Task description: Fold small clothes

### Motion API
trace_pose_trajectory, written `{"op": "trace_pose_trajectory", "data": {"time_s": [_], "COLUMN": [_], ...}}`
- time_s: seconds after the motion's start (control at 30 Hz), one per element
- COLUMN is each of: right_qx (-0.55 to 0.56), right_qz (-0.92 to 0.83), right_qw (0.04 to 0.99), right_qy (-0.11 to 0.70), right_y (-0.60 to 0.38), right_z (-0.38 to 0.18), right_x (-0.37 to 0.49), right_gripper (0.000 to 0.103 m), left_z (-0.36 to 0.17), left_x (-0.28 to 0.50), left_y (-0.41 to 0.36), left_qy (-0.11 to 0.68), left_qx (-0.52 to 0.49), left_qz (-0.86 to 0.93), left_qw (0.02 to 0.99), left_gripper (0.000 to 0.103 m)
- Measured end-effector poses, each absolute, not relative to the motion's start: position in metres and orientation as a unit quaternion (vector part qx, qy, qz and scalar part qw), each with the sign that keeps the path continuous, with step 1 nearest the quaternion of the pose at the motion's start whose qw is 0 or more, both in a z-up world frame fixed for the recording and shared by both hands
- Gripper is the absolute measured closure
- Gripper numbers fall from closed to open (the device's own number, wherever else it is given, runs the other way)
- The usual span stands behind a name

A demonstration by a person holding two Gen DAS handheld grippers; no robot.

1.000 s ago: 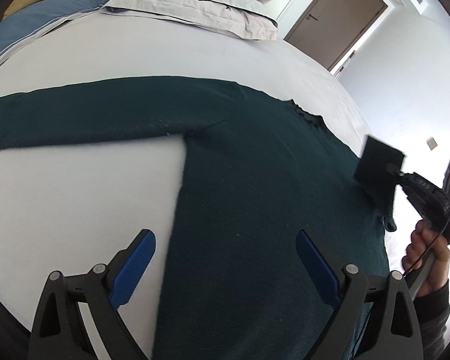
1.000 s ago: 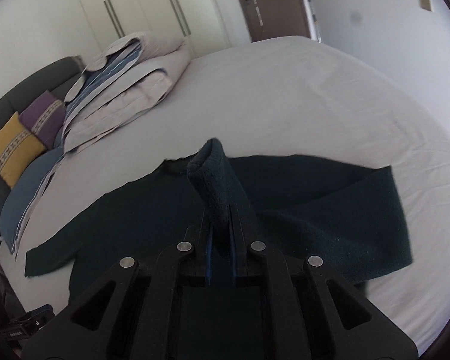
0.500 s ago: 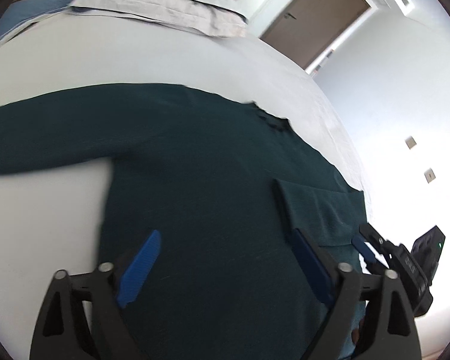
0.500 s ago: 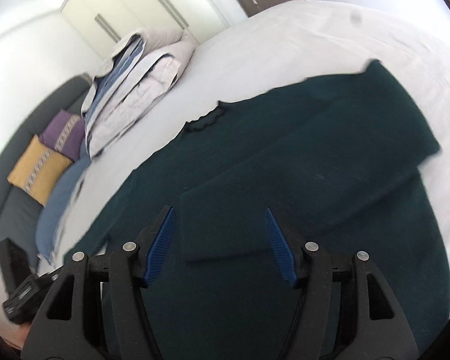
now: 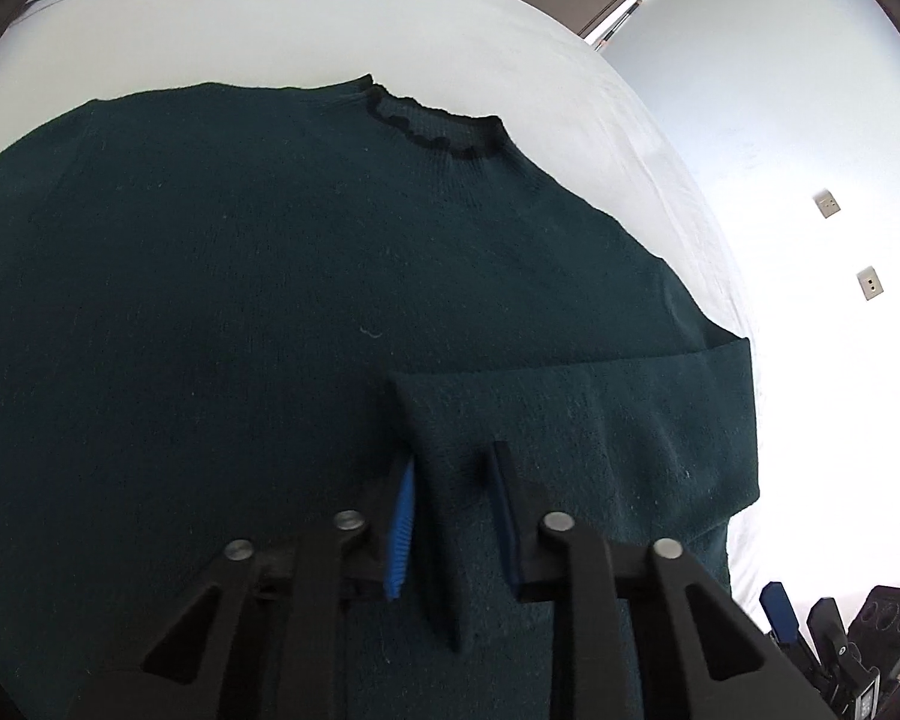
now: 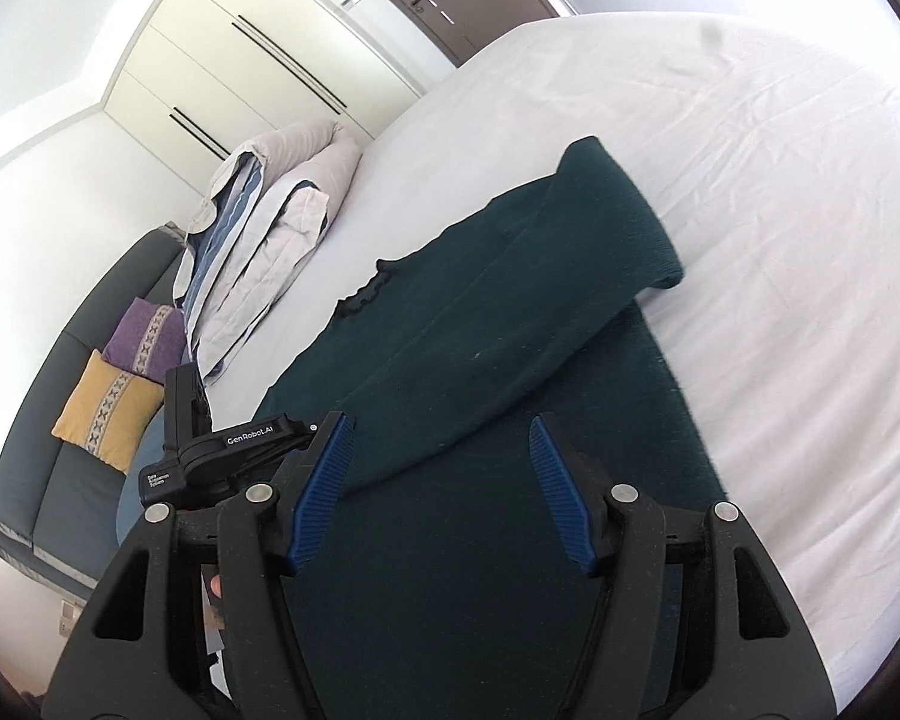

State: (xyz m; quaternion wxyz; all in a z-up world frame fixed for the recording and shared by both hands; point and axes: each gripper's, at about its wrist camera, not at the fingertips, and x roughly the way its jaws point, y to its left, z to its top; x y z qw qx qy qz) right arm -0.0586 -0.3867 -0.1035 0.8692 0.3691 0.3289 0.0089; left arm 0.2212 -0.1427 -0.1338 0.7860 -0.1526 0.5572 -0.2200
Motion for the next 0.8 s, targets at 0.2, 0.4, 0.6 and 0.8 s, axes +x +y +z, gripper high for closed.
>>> {"op": "trace_pose_trajectory", "data": {"time_s": [0.2,0.4,0.6,0.8], "right_qx": [0.368,0.359,0.357,0.331], "right_qz": [0.000,-0.032,-0.080,-0.113], "right_qw": [0.868,0.872,0.865,0.862], "right_qy": [0.332,0.332,0.343,0.368], "right_y": [-0.397,-0.417,-0.451,-0.486], "right_z": [-0.105,-0.100,-0.100,-0.099], "right_x": [-0.064,-0.057,-0.034,0.020], "right_gripper": [0.044,0.044,0.044,0.045], "left_z": [-0.114,-0.073,-0.084,-0.110], "left_x": [0.219,0.230,0.262,0.270], "left_y": [-0.145,-0.115,-0.069,-0.067], "left_qy": [0.540,0.487,0.488,0.495], "left_qx": [-0.128,-0.108,-0.107,-0.091], "left_qz": [-0.223,-0.207,-0.160,-0.148], "left_qw": [0.802,0.841,0.851,0.852], "left_gripper": [0.094,0.095,0.095,0.095]}}
